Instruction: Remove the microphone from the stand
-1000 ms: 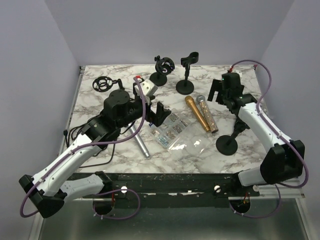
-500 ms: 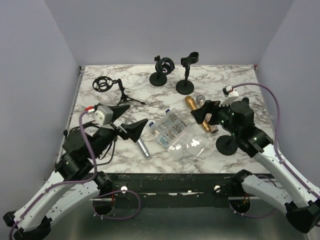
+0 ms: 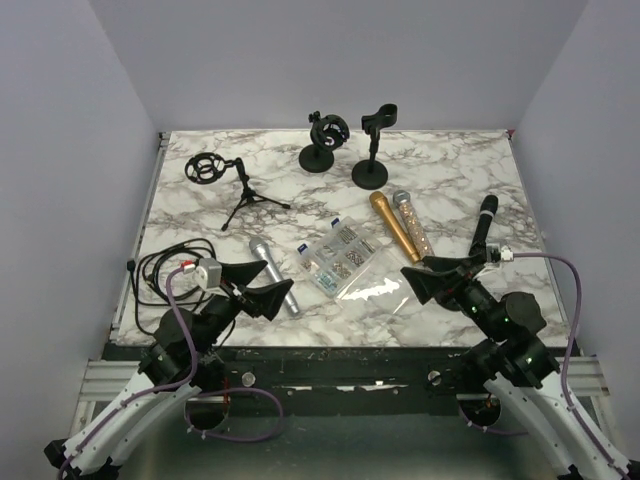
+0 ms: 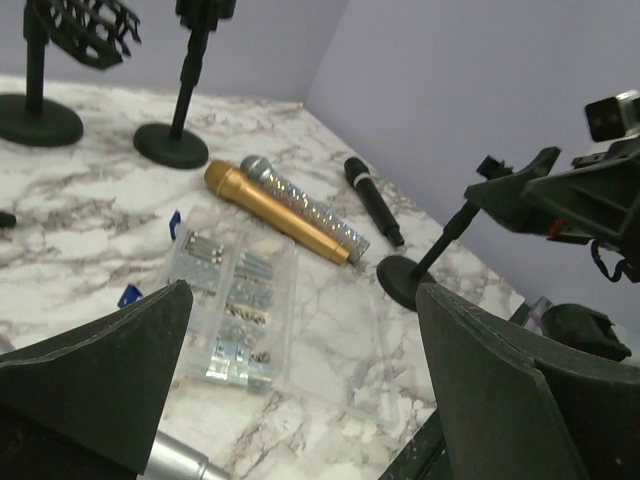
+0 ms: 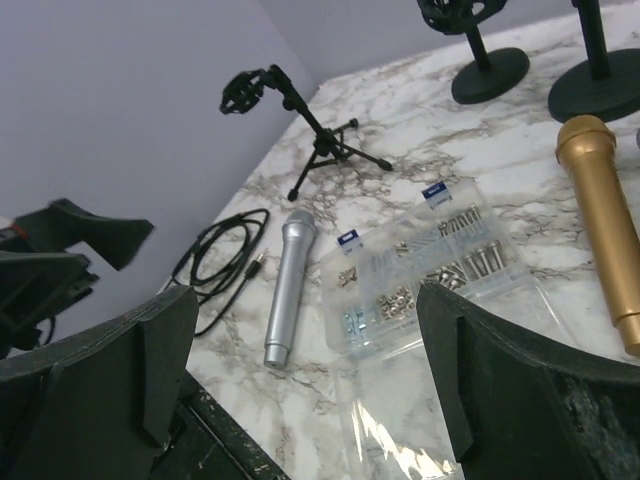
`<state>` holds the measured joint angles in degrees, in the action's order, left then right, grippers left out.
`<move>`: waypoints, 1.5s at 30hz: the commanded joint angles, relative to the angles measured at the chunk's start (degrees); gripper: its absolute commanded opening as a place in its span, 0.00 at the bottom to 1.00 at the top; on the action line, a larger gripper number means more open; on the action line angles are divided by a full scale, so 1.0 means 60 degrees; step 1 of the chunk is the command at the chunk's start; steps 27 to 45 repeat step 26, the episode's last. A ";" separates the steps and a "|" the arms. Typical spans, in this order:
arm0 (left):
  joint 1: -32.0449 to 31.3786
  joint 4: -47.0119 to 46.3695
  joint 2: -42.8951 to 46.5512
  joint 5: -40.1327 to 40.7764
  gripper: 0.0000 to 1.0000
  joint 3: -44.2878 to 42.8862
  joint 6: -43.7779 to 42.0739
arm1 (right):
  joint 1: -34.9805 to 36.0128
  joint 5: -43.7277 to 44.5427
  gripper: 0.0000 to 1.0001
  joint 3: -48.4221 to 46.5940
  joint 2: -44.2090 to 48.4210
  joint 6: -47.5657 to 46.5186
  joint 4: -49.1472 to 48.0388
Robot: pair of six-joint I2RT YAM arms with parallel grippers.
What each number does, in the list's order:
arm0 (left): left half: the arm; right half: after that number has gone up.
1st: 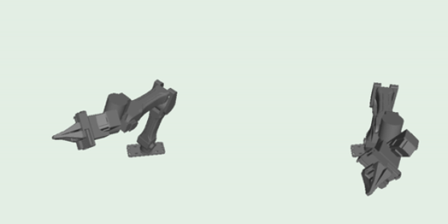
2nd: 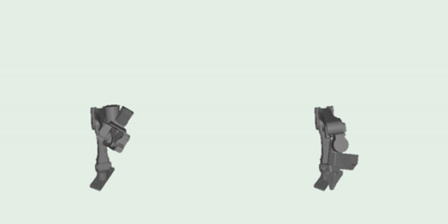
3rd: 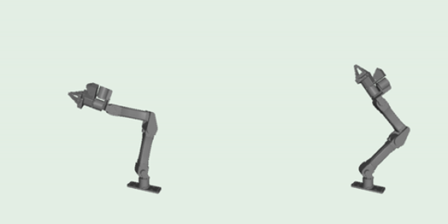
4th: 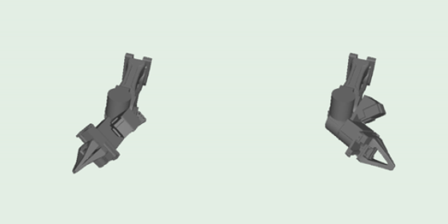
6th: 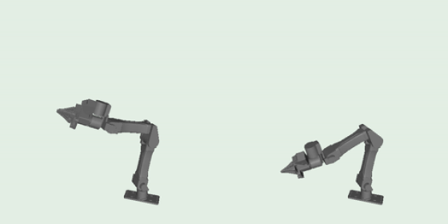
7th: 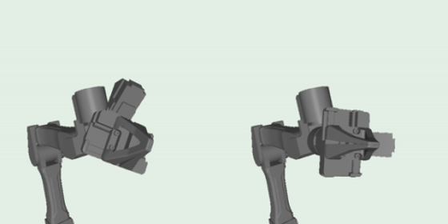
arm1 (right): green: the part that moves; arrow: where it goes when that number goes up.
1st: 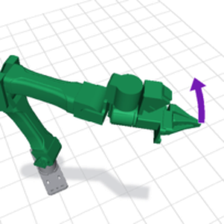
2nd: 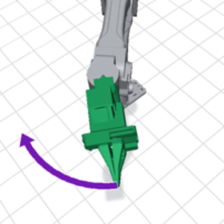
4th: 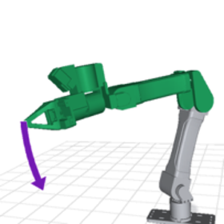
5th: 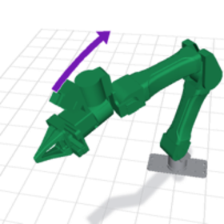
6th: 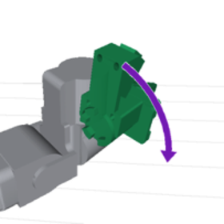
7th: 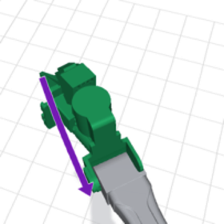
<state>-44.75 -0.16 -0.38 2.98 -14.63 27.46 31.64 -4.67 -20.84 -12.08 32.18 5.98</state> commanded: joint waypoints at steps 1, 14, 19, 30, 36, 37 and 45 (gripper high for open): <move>-0.0043 -0.0460 0.2092 -0.0146 0.99 0.0522 0.0569 | -0.0016 -0.0337 1.00 0.1183 0.1919 0.1103 -0.0470; -0.0043 -0.0896 0.2703 -0.0350 0.99 0.1003 0.0242 | -0.0014 -0.0882 1.00 0.2102 0.1956 0.1663 -0.0903; -0.0049 -0.0833 0.2843 -0.0263 0.99 0.1047 0.0257 | -0.0025 -0.0635 1.00 0.2038 0.1953 0.1741 -0.0908; -0.0045 -0.0729 0.2853 -0.0186 0.98 0.1041 0.0271 | -0.0016 0.0084 1.00 0.2130 0.1967 0.2034 -0.0661; -0.0045 -0.0729 0.2853 -0.0186 0.98 0.1041 0.0271 | -0.0016 0.0084 1.00 0.2130 0.1967 0.2034 -0.0661; -0.0045 -0.0729 0.2853 -0.0186 0.98 0.1041 0.0271 | -0.0016 0.0084 1.00 0.2130 0.1967 0.2034 -0.0661; -0.0045 -0.0729 0.2853 -0.0186 0.98 0.1041 0.0271 | -0.0016 0.0084 1.00 0.2130 0.1967 0.2034 -0.0661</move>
